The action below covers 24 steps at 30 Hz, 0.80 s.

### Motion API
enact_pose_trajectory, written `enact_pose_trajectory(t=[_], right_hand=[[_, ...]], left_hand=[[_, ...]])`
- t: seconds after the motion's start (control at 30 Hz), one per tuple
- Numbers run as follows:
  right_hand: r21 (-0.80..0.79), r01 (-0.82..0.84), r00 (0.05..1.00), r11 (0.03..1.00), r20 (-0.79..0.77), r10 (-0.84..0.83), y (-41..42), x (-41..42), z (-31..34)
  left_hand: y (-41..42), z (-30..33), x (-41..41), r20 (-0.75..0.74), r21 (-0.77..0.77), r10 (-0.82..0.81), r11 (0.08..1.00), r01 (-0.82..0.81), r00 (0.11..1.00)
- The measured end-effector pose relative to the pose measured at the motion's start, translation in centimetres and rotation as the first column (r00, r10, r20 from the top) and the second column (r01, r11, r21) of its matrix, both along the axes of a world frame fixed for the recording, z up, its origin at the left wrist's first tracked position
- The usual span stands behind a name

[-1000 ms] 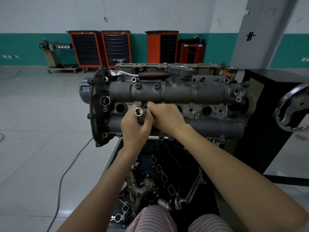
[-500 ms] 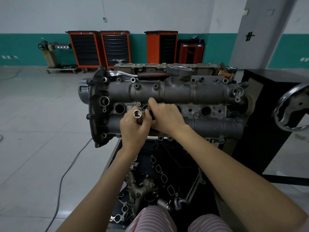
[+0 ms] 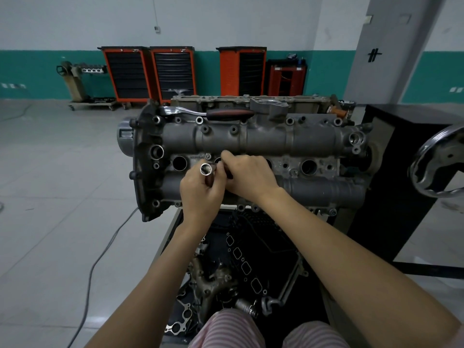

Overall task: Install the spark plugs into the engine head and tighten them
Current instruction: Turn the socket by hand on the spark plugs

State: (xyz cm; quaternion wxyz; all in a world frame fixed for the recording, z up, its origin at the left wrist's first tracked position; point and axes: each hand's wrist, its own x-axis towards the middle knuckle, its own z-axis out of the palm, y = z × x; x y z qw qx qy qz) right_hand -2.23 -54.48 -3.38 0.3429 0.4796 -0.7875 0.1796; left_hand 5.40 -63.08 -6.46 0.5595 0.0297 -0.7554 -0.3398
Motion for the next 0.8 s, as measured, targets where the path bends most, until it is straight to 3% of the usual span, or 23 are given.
enact_pose_trajectory(t=[0.2, 0.43, 0.8], right_hand=[[0.029, -0.015, 1.000, 0.999, 0.001, 0.015, 0.00, 0.07, 0.29], [-0.068, -0.017, 0.997, 0.998, -0.073, 0.012, 0.10, 0.39, 0.36], [0.067, -0.025, 1.000, 0.997, 0.004, 0.025, -0.11, -0.38, -0.07]], left_hand=[[0.09, 0.08, 0.33, 0.012, -0.001, -0.025, 1.000, 0.025, 1.000], [0.14, 0.51, 0.20, 0.025, 0.062, -0.021, 0.998, 0.019, 0.999], [0.16, 0.17, 0.06, 0.011, 0.043, -0.035, 0.998, 0.035, 0.999]])
